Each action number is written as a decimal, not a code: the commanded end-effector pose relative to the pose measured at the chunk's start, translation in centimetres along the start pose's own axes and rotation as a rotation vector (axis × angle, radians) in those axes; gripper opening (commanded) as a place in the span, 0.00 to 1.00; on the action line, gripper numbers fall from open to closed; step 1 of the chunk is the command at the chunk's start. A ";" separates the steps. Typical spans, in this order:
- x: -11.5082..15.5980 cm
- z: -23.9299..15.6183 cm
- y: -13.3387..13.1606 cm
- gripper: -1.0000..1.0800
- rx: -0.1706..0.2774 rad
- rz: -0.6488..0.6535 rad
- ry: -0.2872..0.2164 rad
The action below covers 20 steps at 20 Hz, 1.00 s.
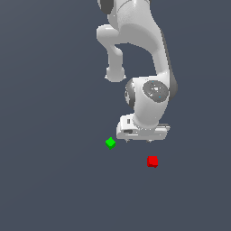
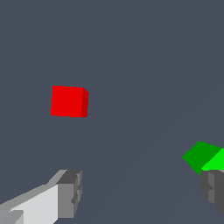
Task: Stack the red cube on top of the green cube.
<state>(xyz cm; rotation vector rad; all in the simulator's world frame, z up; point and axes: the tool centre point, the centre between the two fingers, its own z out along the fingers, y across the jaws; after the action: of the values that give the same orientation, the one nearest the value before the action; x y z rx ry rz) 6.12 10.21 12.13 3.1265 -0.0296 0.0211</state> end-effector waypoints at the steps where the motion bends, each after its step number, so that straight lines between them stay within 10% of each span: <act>1: 1.0 0.9 -1.5 0.96 0.003 0.014 -0.002; 20: 5.7 4.9 -7.5 0.96 0.013 0.068 -0.013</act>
<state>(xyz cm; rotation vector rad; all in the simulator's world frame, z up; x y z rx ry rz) 11.77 17.38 7.35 3.1376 -0.1326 0.0008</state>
